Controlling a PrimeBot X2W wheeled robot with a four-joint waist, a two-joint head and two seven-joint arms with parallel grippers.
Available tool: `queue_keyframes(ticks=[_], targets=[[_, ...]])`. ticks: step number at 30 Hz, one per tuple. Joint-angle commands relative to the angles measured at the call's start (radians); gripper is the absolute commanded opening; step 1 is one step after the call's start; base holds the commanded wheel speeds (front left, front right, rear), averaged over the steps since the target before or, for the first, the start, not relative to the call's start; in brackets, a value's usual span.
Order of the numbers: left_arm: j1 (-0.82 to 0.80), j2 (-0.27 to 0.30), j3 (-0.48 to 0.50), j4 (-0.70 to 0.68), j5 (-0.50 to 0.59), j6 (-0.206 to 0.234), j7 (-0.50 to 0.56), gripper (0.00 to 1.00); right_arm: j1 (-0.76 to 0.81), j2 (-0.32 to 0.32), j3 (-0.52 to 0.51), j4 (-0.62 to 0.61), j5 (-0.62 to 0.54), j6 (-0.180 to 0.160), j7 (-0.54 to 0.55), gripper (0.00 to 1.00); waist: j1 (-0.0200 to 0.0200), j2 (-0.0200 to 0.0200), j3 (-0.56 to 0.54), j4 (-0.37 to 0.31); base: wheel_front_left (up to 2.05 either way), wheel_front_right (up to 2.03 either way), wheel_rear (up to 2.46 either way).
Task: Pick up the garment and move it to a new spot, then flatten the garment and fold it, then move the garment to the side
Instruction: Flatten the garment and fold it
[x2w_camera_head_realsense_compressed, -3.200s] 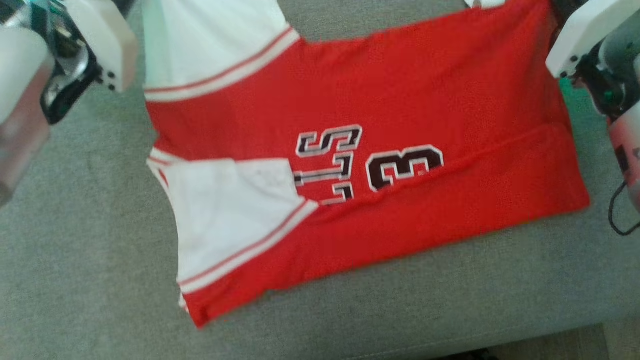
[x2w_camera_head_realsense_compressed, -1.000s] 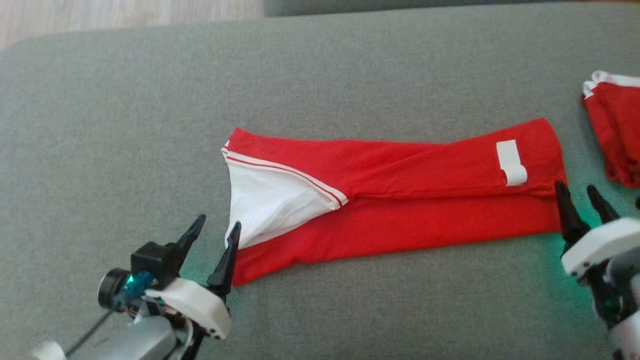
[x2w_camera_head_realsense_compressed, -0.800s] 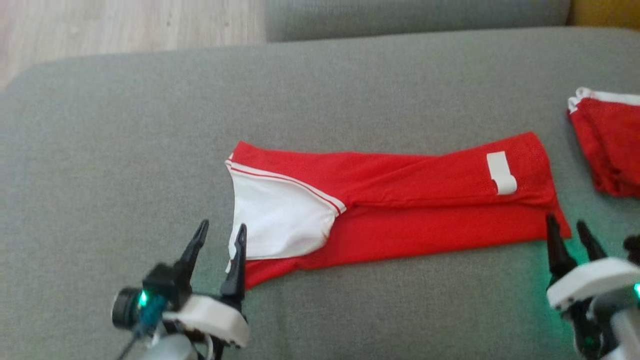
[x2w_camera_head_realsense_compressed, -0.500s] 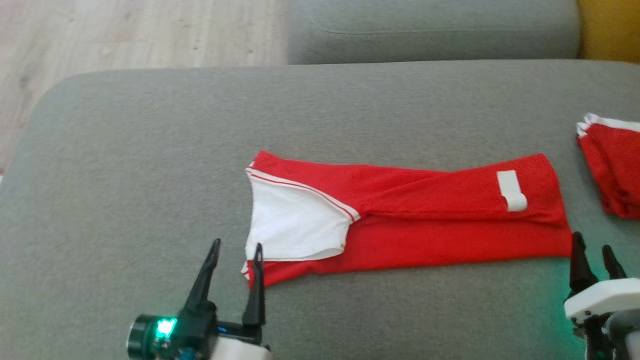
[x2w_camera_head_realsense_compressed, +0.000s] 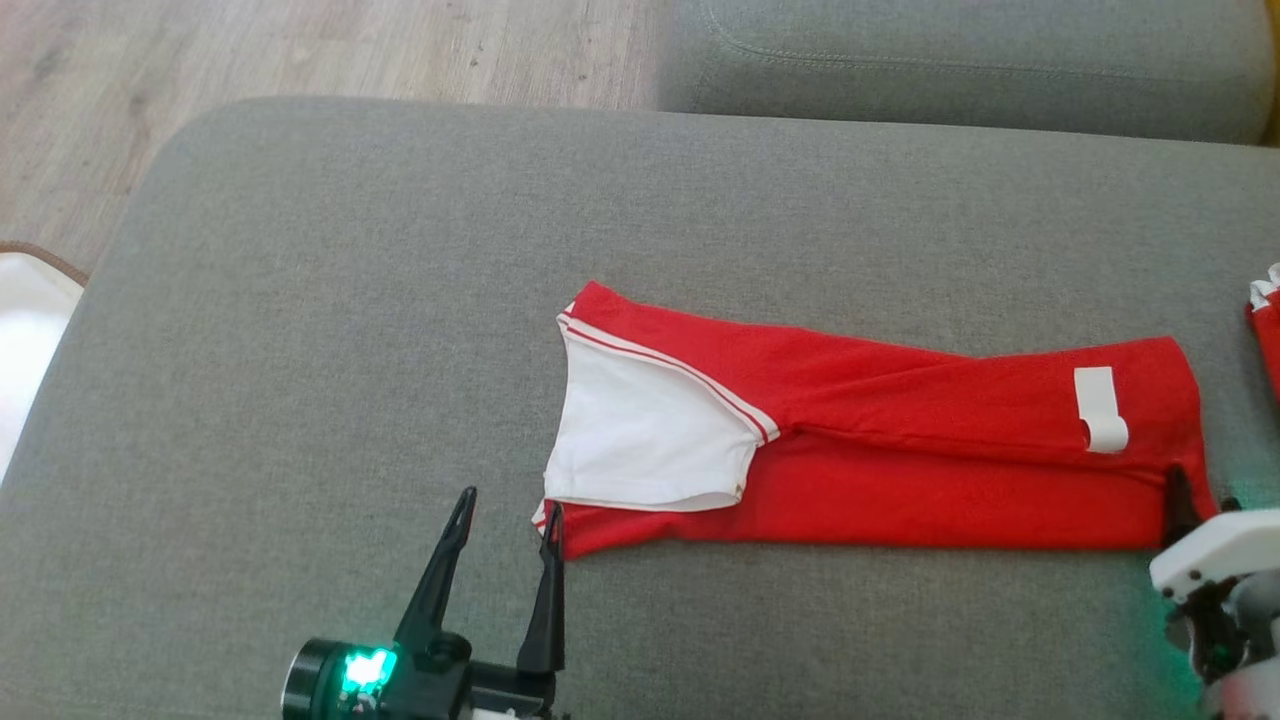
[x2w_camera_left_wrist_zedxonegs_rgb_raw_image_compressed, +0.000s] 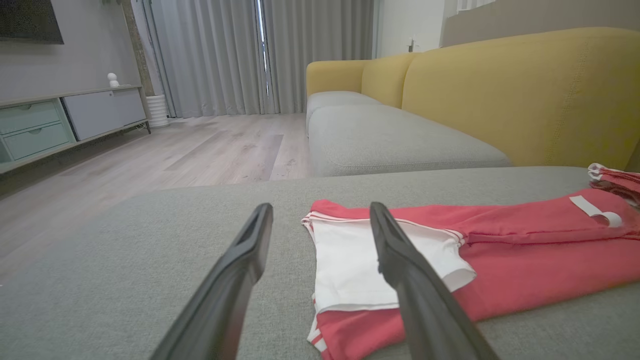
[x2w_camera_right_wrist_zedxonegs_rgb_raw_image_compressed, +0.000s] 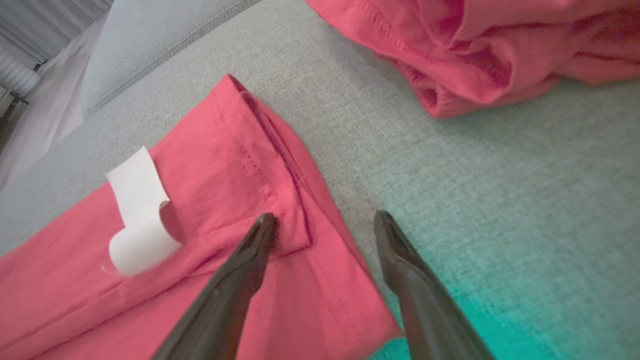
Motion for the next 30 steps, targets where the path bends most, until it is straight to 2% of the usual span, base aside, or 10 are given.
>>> queue_keyframes(ticks=[1,2,3,8,18,23,30], targets=[[-0.015,-0.011,0.043,-0.026,0.014,-0.004,-0.009,1.00,-0.028,-0.014,0.021,0.002,-0.005,0.007,0.015,0.82,0.0000,-0.0001,0.001,0.000,0.00,0.00,0.00],[-0.012,-0.016,0.051,-0.025,0.020,-0.010,-0.009,1.00,-0.037,-0.007,0.030,0.012,-0.004,0.007,0.023,0.27,0.0000,-0.0001,0.001,-0.001,0.00,0.00,0.00],[-0.008,-0.020,0.059,-0.024,0.026,-0.015,-0.009,1.00,-0.043,0.001,0.042,0.016,0.000,0.007,0.029,0.00,0.0000,-0.0001,-0.001,-0.004,0.00,0.00,0.00],[0.012,-0.030,0.096,-0.017,0.054,-0.039,-0.009,1.00,-0.044,0.003,0.096,-0.006,0.025,0.007,0.001,0.00,0.0000,-0.0001,-0.017,-0.030,0.00,0.00,0.00],[0.038,-0.049,0.132,-0.004,0.087,-0.083,-0.009,1.00,-0.003,-0.089,0.104,-0.091,0.101,0.007,-0.027,0.00,0.0000,-0.0001,-0.040,-0.074,0.00,0.00,0.00],[0.049,-0.065,0.141,0.010,0.098,-0.106,-0.009,1.00,0.026,-0.079,0.147,-0.250,0.182,0.007,-0.020,0.00,0.0000,-0.0001,-0.056,-0.072,0.00,0.00,0.00],[0.063,-0.077,0.150,0.030,0.110,-0.138,-0.010,1.00,0.068,-0.012,0.285,-0.540,0.222,0.007,0.016,0.00,0.0000,-0.0001,-0.077,-0.036,0.00,0.00,0.00]])
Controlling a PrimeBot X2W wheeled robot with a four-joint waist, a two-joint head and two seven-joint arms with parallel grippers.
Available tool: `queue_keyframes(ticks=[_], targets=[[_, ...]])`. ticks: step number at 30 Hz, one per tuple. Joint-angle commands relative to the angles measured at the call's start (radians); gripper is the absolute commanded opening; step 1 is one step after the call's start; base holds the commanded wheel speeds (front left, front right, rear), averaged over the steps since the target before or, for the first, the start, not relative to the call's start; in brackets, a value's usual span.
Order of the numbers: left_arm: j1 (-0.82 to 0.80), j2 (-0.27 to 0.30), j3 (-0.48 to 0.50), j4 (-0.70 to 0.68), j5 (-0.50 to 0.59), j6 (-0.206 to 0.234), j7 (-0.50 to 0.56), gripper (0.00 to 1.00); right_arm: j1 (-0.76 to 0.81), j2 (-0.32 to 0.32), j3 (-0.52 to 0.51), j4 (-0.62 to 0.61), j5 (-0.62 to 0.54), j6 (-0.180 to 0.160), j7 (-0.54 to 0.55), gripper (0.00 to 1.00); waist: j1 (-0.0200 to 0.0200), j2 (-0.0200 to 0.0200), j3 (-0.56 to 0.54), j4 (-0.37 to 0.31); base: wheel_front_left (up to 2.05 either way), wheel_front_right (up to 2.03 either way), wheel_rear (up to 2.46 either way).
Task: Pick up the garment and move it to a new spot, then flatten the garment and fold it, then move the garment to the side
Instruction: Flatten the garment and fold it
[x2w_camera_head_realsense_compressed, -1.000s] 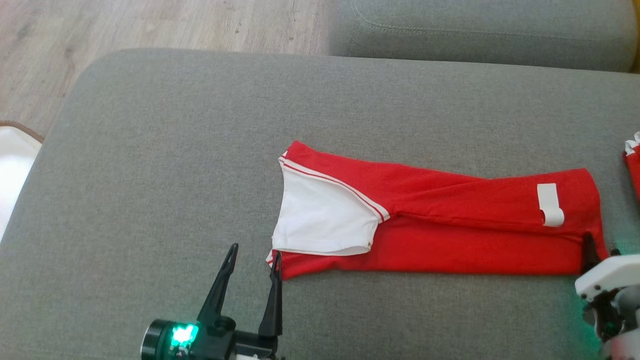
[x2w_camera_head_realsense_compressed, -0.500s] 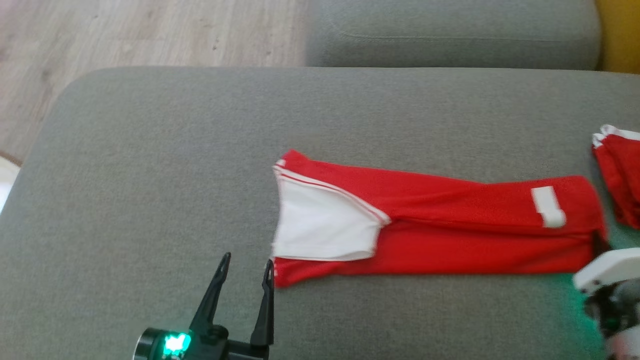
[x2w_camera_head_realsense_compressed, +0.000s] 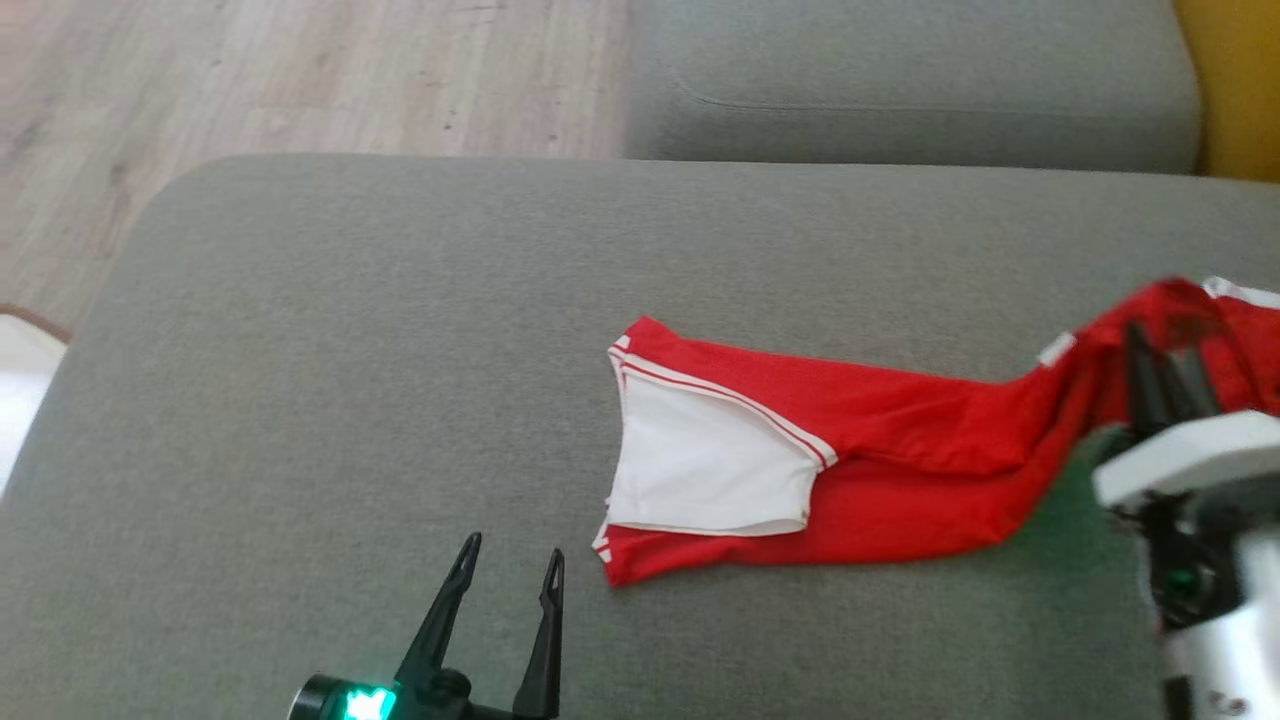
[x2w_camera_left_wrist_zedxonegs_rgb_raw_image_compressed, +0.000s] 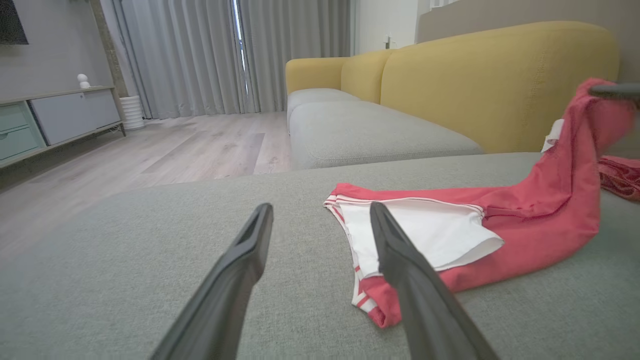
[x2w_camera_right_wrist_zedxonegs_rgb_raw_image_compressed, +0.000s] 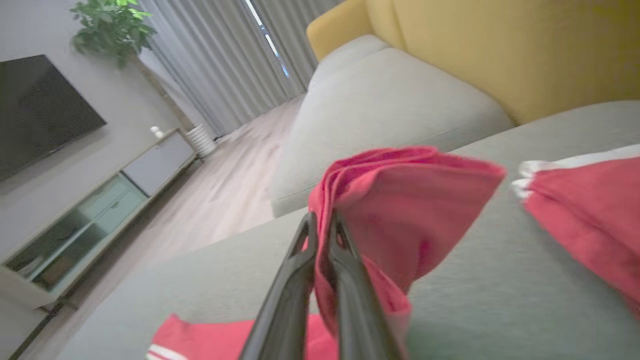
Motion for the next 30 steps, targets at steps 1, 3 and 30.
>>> queue_keyframes(ticks=[1,3,30], targets=[[-0.023,-0.014,0.041,-0.026,0.007,-0.005,-0.010,1.00,-0.022,0.008,0.041,-0.064,0.006,0.007,0.012,0.00,0.0000,0.0000,-0.002,0.016,0.00,0.00,0.00],[-0.024,-0.018,0.043,-0.024,0.010,-0.013,-0.010,1.00,-0.031,0.043,0.075,-0.103,0.009,0.007,0.030,0.00,0.0000,0.0000,0.002,0.032,0.00,0.00,0.00],[-0.061,-0.066,0.068,-0.002,0.038,-0.067,-0.010,1.00,-0.157,0.137,0.672,0.052,0.170,0.007,-0.044,1.00,0.0000,0.0000,0.080,0.139,0.00,0.00,0.00]])
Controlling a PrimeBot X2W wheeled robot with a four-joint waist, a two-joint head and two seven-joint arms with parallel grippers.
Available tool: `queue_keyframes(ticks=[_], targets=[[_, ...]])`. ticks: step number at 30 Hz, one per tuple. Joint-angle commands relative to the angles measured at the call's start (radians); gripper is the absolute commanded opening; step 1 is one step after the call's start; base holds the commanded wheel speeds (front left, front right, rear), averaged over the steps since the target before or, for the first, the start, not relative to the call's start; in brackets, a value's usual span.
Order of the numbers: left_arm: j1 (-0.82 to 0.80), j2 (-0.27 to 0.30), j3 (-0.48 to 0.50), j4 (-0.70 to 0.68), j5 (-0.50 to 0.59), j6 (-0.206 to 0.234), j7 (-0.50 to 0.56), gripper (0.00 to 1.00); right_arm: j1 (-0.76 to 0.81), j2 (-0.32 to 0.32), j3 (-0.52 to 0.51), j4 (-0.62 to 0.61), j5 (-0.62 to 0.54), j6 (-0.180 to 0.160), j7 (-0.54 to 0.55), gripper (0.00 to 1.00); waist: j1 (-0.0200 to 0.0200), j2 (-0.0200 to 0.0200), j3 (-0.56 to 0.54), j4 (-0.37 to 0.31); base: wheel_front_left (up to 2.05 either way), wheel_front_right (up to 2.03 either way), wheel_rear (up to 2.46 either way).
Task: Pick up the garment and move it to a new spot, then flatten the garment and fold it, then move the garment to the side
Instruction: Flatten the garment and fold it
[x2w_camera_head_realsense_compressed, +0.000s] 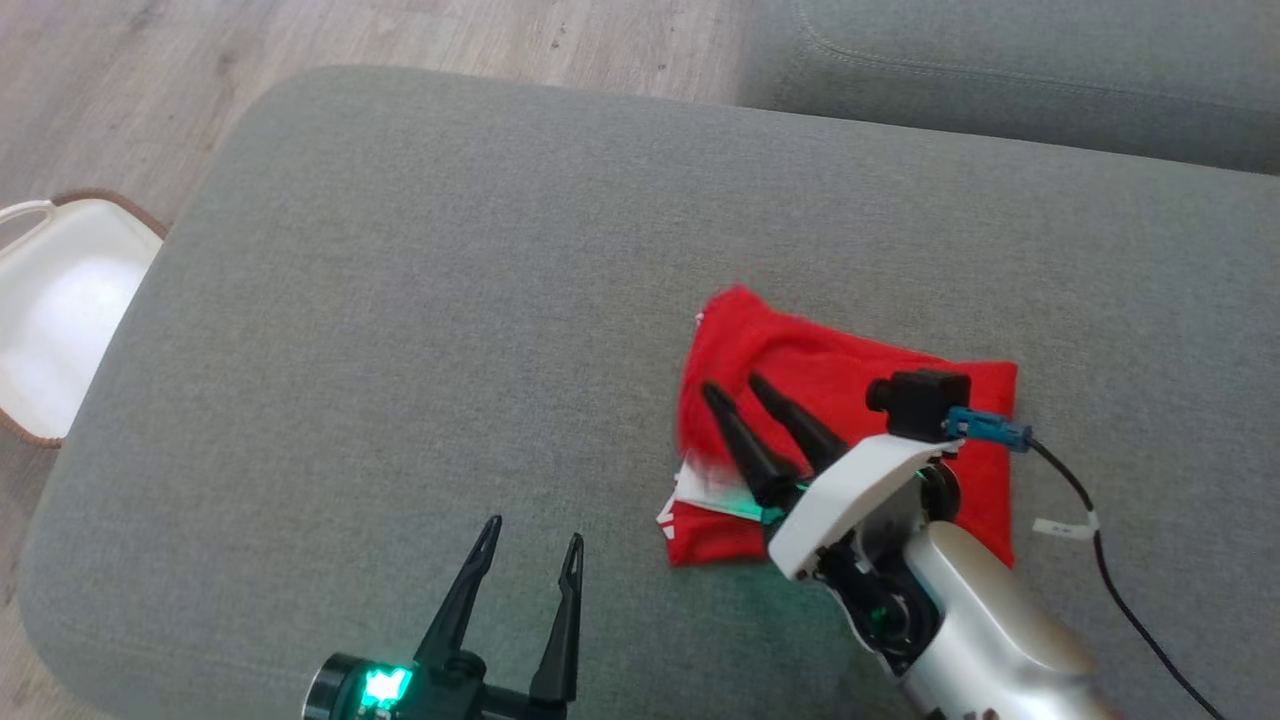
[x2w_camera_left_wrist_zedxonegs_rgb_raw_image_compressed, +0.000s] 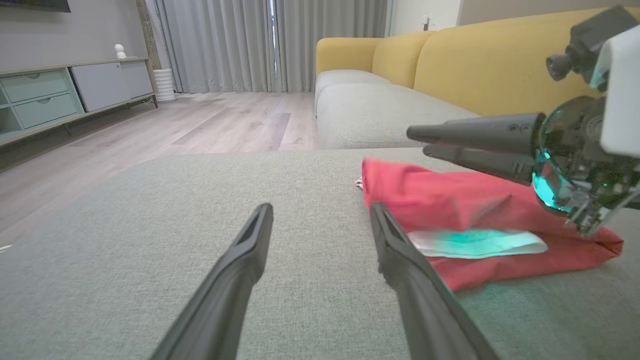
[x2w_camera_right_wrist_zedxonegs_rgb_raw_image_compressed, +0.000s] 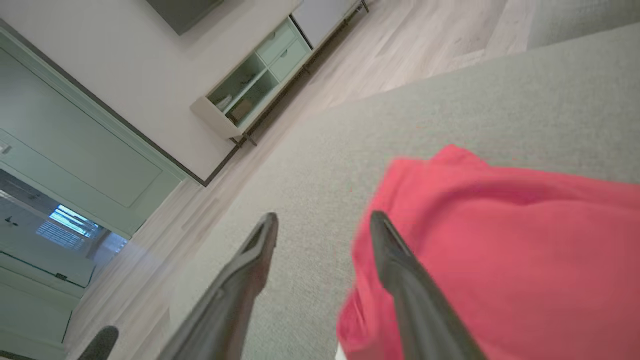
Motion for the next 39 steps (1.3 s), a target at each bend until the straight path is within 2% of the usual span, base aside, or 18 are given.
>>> queue_keyframes(ticks=[1,5,9,11,15,18,22,29,39], targets=[[-0.041,-0.016,0.040,-0.026,0.009,0.001,-0.010,1.00,-0.042,0.014,0.032,-0.033,0.006,0.007,-0.040,1.00,-0.0001,0.0000,-0.003,-0.010,0.00,0.00,0.00],[-0.038,-0.018,0.050,-0.028,0.005,0.002,-0.010,1.00,-0.047,0.011,0.040,-0.043,-0.027,0.007,-0.112,1.00,-0.0001,0.0000,-0.016,-0.033,0.00,0.00,0.00],[-0.021,-0.021,0.073,-0.037,-0.014,0.000,-0.010,1.00,-0.016,-0.054,0.013,-0.069,-0.115,0.007,-0.233,1.00,-0.0001,0.0000,-0.052,-0.069,0.00,0.00,0.00],[-0.004,-0.023,0.097,-0.046,-0.027,0.001,-0.010,1.00,0.040,-0.090,-0.050,-0.091,-0.164,0.007,-0.299,1.00,-0.0001,0.0000,-0.088,-0.101,0.00,0.00,0.00],[0.015,-0.025,0.130,-0.060,-0.039,0.009,-0.010,1.00,0.132,-0.120,-0.181,-0.144,-0.259,0.007,-0.325,1.00,-0.0001,0.0000,-0.122,-0.142,0.00,0.00,0.00],[0.020,-0.026,0.147,-0.075,-0.037,0.017,-0.010,1.00,0.216,-0.110,-0.300,-0.219,-0.352,0.007,-0.326,1.00,-0.0001,0.0000,-0.142,-0.165,0.00,0.00,0.00],[0.039,-0.027,0.157,-0.072,-0.030,0.024,-0.010,1.00,0.342,-0.089,-0.389,-0.266,-0.460,0.007,-0.326,1.00,-0.0001,0.0000,-0.177,-0.185,0.00,0.00,0.00],[0.095,-0.026,0.179,-0.066,-0.013,0.019,-0.010,1.00,0.480,-0.045,-0.444,-0.294,-0.530,0.007,-0.327,1.00,-0.0001,0.0000,-0.222,-0.209,0.00,0.00,0.00],[0.131,-0.027,0.204,-0.050,-0.003,-0.001,-0.010,1.00,0.513,-0.018,-0.443,-0.307,-0.548,0.007,-0.327,1.00,-0.0001,0.0000,-0.250,-0.227,0.00,0.00,0.00]])
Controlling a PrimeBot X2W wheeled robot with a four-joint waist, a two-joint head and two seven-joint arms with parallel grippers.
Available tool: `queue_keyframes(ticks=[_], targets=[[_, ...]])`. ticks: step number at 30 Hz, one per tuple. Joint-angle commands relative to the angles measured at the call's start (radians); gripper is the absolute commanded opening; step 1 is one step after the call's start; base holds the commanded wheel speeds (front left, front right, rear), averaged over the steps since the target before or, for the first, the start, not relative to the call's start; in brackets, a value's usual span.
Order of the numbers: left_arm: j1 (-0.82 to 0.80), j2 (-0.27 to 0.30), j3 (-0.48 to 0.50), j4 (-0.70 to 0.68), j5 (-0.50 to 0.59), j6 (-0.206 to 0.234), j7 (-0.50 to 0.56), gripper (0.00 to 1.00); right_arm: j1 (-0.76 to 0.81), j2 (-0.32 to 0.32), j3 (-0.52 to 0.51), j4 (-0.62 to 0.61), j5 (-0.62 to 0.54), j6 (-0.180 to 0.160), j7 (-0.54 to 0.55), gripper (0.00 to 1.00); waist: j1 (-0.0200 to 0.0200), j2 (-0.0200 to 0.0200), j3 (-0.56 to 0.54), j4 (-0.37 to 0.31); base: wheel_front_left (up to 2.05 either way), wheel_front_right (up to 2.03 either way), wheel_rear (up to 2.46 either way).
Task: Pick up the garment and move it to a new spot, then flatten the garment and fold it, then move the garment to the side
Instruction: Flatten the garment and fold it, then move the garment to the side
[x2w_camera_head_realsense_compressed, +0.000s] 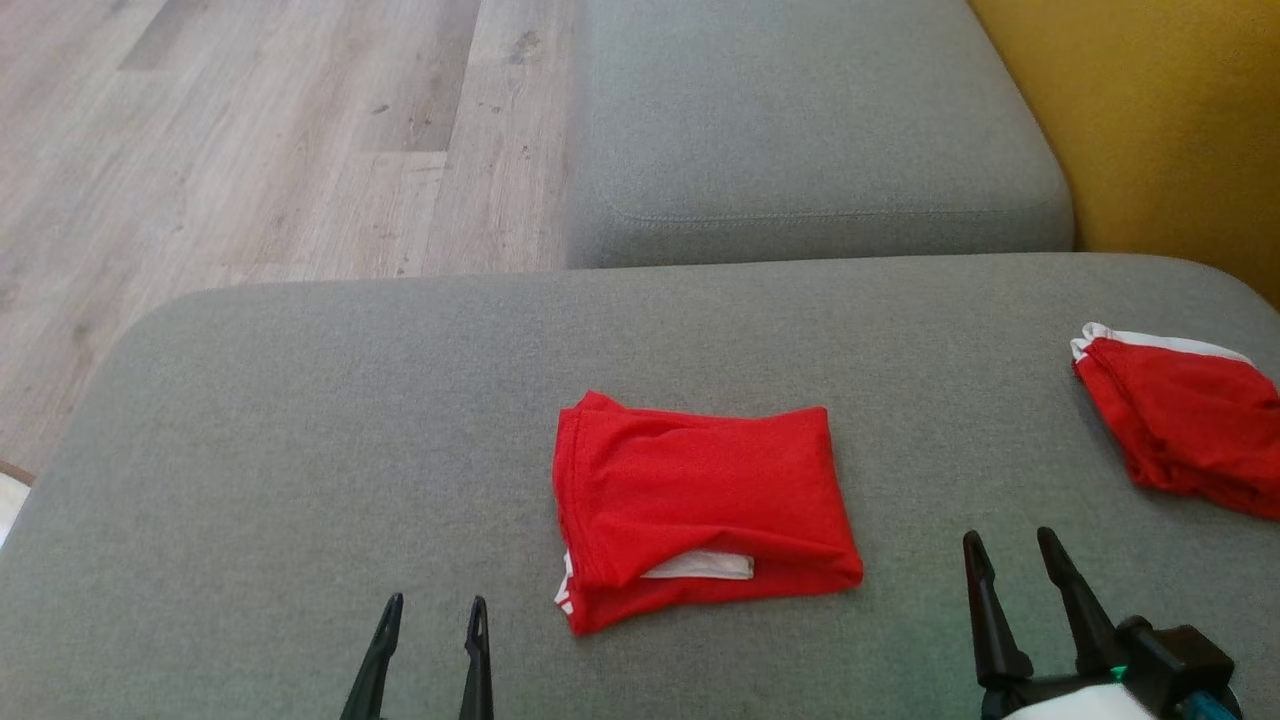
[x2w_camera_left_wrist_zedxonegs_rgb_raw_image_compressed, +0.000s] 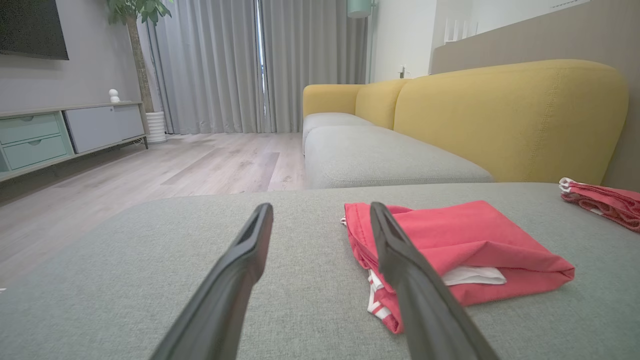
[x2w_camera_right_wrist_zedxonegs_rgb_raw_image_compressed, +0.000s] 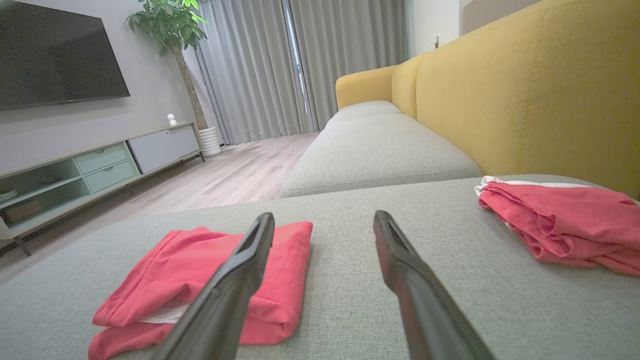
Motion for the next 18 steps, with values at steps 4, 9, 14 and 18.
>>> queue_keyframes(ticks=[4,9,14,18], targets=[[-0.019,-0.012,0.047,-0.022,0.011,-0.008,-0.010,1.00,-0.023,-0.001,0.019,-0.030,-0.018,0.007,-0.011,1.00,0.0001,0.0000,-0.012,-0.004,0.00,0.00,0.00],[-0.016,-0.013,0.053,-0.019,0.013,-0.011,-0.010,1.00,-0.020,0.001,0.021,-0.029,-0.023,0.007,-0.011,1.00,0.0001,0.0000,-0.017,-0.005,0.00,0.00,0.00],[-0.011,-0.014,0.053,-0.017,0.017,-0.012,-0.010,1.00,-0.015,0.002,0.023,-0.030,-0.024,0.007,-0.011,1.00,0.0001,0.0000,-0.021,-0.005,0.00,0.00,0.00],[-0.010,-0.014,0.053,-0.016,0.018,-0.013,-0.010,1.00,-0.012,0.001,0.023,-0.032,-0.025,0.007,-0.011,1.00,0.0001,0.0000,-0.022,-0.003,0.00,0.00,0.00]])
